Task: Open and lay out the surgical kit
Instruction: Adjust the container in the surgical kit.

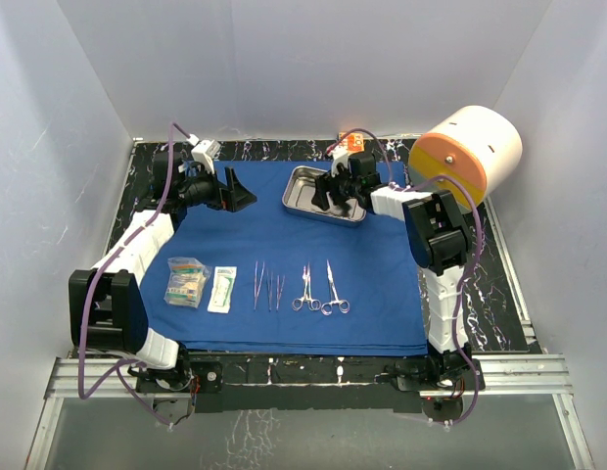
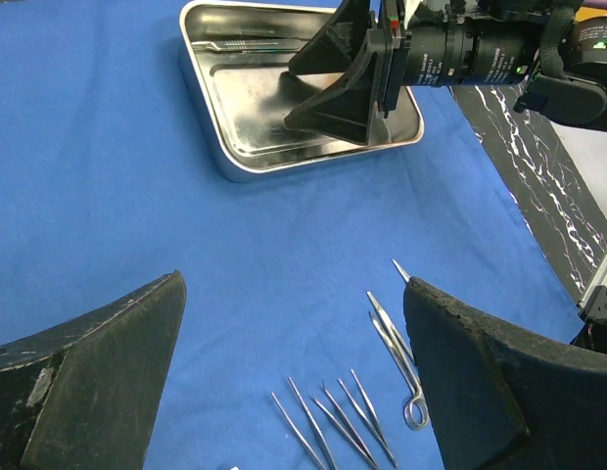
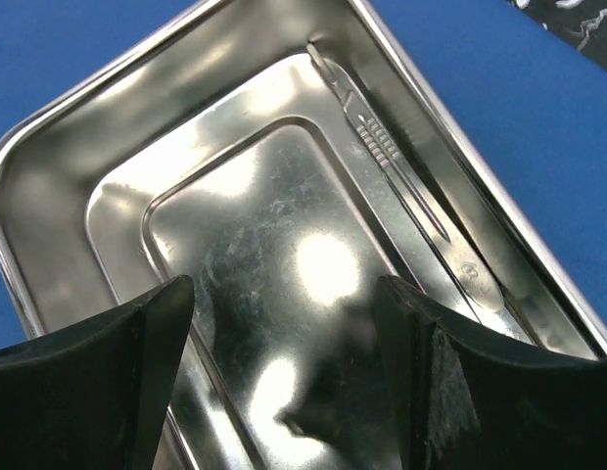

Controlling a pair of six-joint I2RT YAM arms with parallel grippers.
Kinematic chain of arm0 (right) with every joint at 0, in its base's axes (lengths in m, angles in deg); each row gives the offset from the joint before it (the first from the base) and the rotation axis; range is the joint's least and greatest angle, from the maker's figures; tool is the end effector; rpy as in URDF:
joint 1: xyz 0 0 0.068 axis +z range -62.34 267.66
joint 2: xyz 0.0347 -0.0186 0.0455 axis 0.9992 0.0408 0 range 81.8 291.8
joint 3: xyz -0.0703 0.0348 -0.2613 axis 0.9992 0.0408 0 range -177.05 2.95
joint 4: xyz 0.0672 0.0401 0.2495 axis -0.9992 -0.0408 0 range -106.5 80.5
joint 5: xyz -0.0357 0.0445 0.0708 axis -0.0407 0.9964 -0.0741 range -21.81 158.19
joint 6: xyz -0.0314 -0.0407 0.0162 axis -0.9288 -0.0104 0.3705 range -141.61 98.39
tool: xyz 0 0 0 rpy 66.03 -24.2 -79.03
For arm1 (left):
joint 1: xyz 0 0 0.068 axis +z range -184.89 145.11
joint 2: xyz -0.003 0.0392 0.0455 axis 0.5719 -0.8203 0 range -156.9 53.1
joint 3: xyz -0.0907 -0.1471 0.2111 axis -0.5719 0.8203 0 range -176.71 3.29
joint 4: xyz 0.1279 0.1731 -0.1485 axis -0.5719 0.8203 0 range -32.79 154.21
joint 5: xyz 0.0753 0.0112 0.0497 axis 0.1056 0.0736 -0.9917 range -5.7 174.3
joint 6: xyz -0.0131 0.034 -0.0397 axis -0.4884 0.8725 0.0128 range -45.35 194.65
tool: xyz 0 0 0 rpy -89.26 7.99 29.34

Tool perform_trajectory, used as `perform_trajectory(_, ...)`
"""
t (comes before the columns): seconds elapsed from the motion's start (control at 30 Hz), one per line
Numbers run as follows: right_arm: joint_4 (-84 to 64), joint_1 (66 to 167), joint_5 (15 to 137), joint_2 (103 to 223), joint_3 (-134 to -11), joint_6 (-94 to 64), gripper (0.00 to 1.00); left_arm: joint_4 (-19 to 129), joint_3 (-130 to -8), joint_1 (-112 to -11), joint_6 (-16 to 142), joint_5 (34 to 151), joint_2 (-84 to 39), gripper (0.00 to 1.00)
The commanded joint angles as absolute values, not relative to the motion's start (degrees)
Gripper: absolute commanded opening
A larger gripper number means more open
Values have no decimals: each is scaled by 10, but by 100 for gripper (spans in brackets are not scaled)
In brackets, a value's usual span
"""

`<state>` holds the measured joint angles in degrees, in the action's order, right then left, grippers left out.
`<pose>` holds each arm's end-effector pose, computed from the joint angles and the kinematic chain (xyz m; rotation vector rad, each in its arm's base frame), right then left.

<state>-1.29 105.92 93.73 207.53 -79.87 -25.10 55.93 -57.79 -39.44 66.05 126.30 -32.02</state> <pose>0.4527 0.1655 0.1446 -0.6598 2.0745 0.6315 0.3353 -0.0505 0.2926 0.4169 1.9132 -0.8679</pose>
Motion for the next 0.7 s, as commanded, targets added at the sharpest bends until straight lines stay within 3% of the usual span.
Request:
perform_trajectory(0.0,-27,1058,980,2059,-862,-335,75,545,-577,-391,663,1272,-323,92)
perform_trajectory(0.3,-70,1066,978,2126,-965,-362,80,552,-577,-390,670,1268,-323,92)
perform_trajectory(0.67,-87,1073,952,2121,-951,-425,86,548,-575,-391,669,1269,-325,92)
